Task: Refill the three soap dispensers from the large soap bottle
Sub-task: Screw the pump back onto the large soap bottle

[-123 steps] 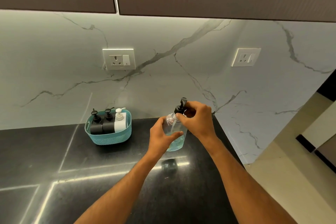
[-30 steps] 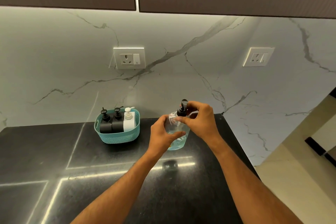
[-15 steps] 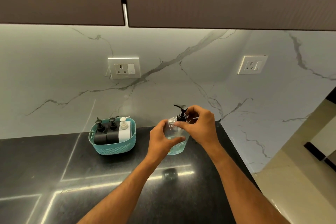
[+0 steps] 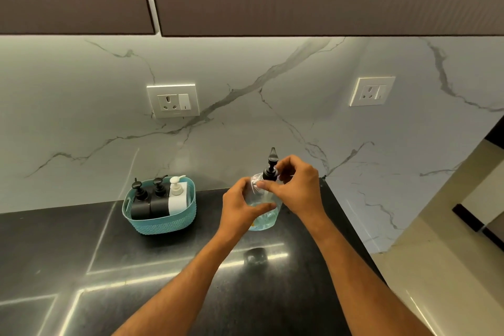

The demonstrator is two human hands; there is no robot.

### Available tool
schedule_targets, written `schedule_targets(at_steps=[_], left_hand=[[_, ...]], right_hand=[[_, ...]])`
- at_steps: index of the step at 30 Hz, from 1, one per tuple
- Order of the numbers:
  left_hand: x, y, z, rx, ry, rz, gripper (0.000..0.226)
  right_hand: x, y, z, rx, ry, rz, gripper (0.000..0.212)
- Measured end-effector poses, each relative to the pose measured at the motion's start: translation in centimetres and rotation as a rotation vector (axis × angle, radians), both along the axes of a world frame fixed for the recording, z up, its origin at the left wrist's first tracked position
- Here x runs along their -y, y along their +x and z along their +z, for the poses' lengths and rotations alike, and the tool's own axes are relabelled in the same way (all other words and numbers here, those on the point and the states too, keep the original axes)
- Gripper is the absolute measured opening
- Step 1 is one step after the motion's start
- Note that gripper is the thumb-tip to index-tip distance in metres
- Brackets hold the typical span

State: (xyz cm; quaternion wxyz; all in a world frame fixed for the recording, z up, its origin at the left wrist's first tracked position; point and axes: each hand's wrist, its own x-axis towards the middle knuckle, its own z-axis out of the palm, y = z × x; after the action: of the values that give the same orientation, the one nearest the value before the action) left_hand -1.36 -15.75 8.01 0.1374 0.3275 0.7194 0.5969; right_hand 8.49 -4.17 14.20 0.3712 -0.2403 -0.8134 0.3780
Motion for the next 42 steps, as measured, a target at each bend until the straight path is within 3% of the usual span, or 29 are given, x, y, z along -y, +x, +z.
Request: schedule_targets(at_steps=[7,15,19,22,26,31,35,38,42], left_hand=[[-1.1,-0.1,-0.3,0.001,-0.011,0.001,0.057],[-3.2,-0.6,-0.6,0.005,0.000,0.019,0.052],[-4.2,-1.1,-0.8,0.019,-0.011,0.016,0.054],[-4.9,-1.6,-1.1,0.021,-0.022,0.013,0.055],[-6.1,-1.9,-1.6,0.022,-0.026,0.001,0.056],[-8.1,-2.3,-2.5,0.058,-0.014,-0.015,0.059],[-10.1,-2.9,-3.3,0.063,-0.019,-0.029,0.060],[-12.0,-3.5,-3.7,0.062,-0.024,-0.032,0.063],[-14.6,-4.0,-4.7,0.066,-0.050,-0.041,0.065]], right_hand=[[-1.3,0.0,-0.1,0.007,-0.023,0.027,0.036],[-2.4,-1.3,-1.1,-0.063,0.034,-0.139,0.045],[-3.5,-1.5,-1.2,-0.093,-0.003,-0.075,0.045],[-4.3,-1.8,-1.4,-0.069,0.018,-0.038,0.034],[-4.9,-2.5,-2.0,-0.102,-0.008,-0.145,0.029],[-6.1,-3.5,-3.0,-0.102,-0.002,-0.204,0.034],[-8.9,-3.0,-4.2,-0.040,-0.011,-0.112,0.048],[-11.8,-1.8,-5.9,0.019,-0.146,0.001,0.069],[-15.1,-0.8,-8.3,0.115,-0.251,0.083,0.074]])
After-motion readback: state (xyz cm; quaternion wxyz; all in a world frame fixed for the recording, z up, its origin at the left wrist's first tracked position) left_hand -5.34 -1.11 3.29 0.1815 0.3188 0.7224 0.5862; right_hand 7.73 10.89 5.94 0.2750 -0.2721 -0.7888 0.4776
